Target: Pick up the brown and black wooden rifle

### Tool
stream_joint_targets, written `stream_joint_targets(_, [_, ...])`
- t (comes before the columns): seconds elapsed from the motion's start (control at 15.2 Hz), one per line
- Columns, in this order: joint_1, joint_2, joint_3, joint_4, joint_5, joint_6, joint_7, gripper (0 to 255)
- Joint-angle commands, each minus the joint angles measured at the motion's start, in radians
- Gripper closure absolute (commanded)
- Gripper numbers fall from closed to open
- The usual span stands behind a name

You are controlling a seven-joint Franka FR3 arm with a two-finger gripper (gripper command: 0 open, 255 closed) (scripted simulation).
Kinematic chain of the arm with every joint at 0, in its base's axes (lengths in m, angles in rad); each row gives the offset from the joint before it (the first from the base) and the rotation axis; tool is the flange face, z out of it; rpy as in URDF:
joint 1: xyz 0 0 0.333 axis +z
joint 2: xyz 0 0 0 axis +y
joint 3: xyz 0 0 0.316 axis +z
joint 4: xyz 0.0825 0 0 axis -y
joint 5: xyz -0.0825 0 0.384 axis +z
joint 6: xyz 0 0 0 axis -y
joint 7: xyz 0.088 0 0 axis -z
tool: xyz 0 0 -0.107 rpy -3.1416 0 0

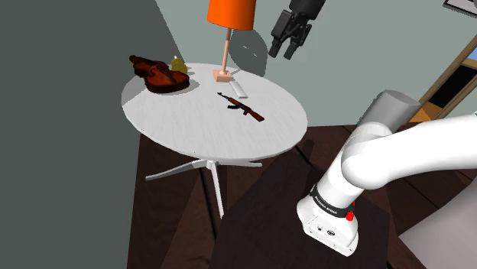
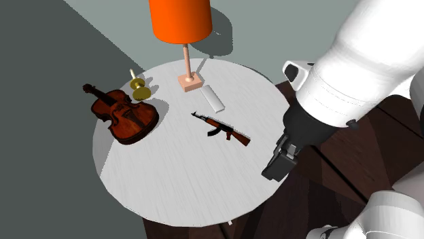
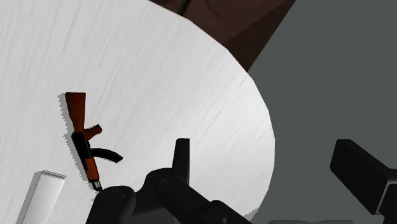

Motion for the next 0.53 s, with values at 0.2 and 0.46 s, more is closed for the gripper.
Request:
stream_joint_targets(0.2, [-0.010,0.046,-0.031,-0.041,-0.025,0.076,-0.048,0])
stream_joint_targets(0.46, [-0.022,0.124,-0.074,-0.080,-0.055,0.180,-0.110,0])
